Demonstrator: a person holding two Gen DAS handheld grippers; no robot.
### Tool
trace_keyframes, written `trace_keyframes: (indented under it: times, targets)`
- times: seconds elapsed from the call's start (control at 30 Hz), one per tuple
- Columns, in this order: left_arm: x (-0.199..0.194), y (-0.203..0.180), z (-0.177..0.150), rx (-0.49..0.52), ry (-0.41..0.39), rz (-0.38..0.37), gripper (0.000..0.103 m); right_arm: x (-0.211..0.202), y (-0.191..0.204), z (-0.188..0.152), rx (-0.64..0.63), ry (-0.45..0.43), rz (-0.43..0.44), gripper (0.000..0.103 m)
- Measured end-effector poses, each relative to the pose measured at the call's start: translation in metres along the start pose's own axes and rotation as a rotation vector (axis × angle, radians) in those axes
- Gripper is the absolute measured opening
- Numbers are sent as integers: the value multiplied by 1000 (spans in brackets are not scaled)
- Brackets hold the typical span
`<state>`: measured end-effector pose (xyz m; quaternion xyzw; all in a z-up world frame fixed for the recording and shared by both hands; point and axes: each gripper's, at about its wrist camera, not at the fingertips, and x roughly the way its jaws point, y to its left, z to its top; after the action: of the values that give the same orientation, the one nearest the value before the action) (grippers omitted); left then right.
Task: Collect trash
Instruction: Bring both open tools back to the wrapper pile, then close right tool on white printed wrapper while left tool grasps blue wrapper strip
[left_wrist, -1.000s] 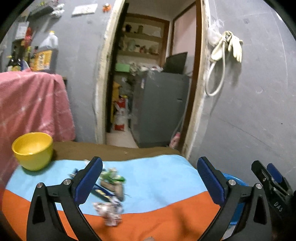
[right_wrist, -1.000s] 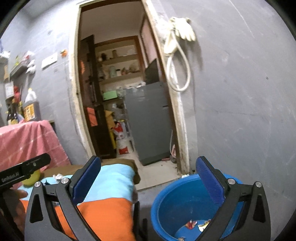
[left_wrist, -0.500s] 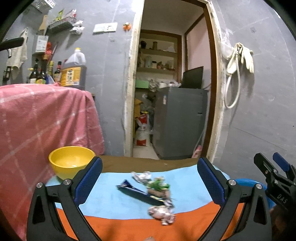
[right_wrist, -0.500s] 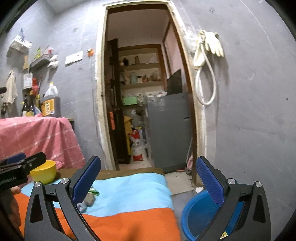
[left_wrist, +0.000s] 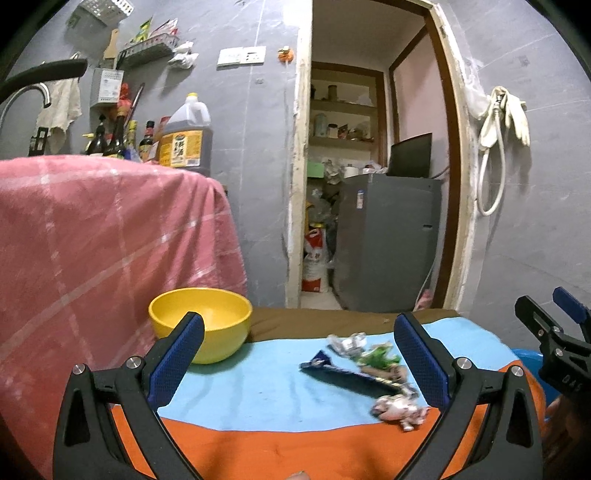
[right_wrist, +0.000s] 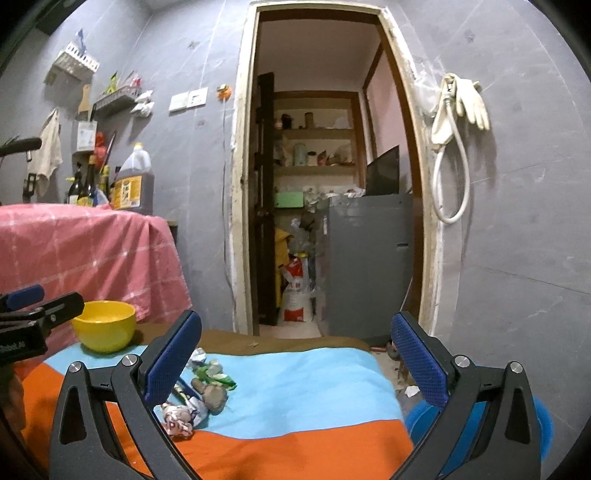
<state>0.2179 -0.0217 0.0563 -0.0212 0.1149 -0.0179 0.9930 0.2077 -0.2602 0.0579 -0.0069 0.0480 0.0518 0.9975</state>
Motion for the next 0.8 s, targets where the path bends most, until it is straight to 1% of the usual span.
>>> trace_keyframes:
  times: [0.13,0.23,0.37,0.5,0.63,0.8]
  targets:
    - [5,11,-5,-14,17,16,101,6,8,-3,-14,26,24,103]
    - [12,17,-9,-15,46,21,101,12,14,-7,-23,61,50,103]
    - [23,27,-13,-30,102,14,101,23,24,-13,-43,140,96,103]
    - [32,33,-19,-33,148,41,101,34,35,-22,-72,223,131,103]
    - [41,38,-27,-44,208,39,101,46,48,-33,-105,314,173,103]
    - [45,45,-33,-78,265,34,101,54,53,-42,-110,375,178,103]
